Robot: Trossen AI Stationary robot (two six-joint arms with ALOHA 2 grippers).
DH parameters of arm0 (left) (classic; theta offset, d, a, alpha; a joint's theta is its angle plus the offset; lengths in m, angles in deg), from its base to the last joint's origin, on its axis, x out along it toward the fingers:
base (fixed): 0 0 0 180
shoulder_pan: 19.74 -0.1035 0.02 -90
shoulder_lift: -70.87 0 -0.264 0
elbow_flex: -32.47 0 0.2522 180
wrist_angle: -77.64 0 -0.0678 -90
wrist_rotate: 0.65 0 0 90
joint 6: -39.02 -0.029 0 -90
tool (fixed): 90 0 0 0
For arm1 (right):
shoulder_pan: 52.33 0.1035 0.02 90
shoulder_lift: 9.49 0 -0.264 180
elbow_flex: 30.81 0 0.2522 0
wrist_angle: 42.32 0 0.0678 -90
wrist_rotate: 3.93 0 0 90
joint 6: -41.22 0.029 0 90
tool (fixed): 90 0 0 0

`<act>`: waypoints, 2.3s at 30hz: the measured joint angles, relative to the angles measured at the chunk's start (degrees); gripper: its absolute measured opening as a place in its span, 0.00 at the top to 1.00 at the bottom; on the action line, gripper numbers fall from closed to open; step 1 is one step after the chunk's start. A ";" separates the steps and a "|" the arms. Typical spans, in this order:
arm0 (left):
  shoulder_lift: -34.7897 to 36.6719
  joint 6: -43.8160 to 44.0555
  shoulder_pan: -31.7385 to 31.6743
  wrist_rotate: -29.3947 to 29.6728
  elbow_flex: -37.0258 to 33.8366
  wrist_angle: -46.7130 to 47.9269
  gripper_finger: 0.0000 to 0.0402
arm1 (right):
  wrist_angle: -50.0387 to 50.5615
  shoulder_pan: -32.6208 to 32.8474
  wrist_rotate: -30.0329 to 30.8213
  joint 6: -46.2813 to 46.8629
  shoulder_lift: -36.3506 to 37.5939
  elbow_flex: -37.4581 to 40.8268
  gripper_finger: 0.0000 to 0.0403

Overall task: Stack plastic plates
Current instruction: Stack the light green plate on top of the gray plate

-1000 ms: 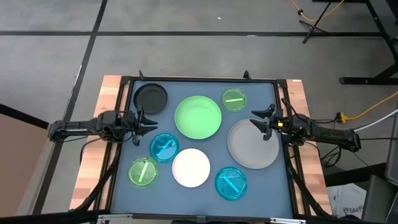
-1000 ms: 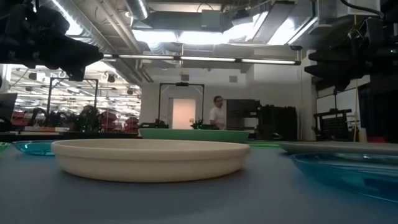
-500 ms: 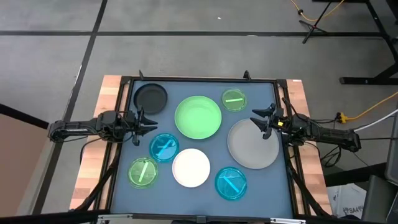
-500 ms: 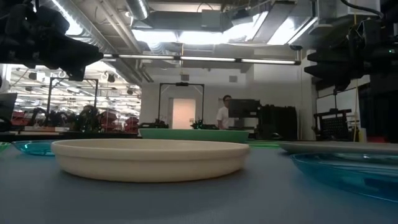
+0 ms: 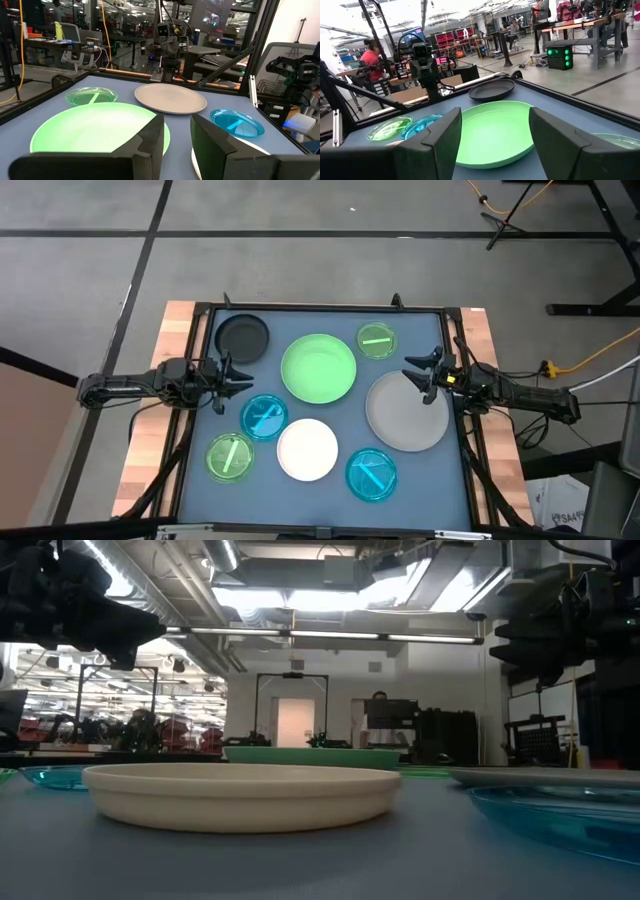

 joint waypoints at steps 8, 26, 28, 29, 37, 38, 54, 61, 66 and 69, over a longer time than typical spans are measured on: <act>0.01 0.00 0.00 0.00 0.01 0.00 0.78 | -1.60 0.00 0.82 5.32 -0.02 0.00 0.45; 0.00 0.02 0.00 0.00 0.01 0.00 0.78 | -4.35 0.00 8.26 2.44 -15.65 -10.89 0.45; 0.00 0.01 0.00 0.00 0.02 -0.02 0.78 | -4.37 0.00 9.59 2.47 -18.90 -12.52 0.45; 0.02 0.01 -0.01 0.00 0.01 -0.01 0.78 | -4.35 0.00 10.26 2.47 -20.56 -13.36 0.45; 0.02 0.00 -0.02 0.00 0.02 0.00 0.78 | -3.50 -0.87 14.71 2.43 -34.90 -22.12 0.45; 0.01 0.02 -0.01 0.00 0.01 0.00 0.78 | -2.99 -1.60 14.67 2.49 -36.72 -23.45 0.45; 0.02 0.02 -0.02 0.00 0.02 0.00 0.78 | 2.20 -13.98 5.80 4.60 -65.79 -42.93 0.45; 0.02 0.02 0.00 0.00 0.01 -0.02 0.78 | 2.01 -17.44 2.76 4.64 -75.74 -48.32 0.45; 0.02 0.04 0.00 0.00 -0.01 0.00 0.78 | 2.08 -19.57 0.41 4.64 -80.95 -50.13 0.45; 0.01 0.04 -0.02 0.00 0.02 -0.01 0.78 | 2.00 -20.84 -1.01 4.62 -83.16 -50.38 0.45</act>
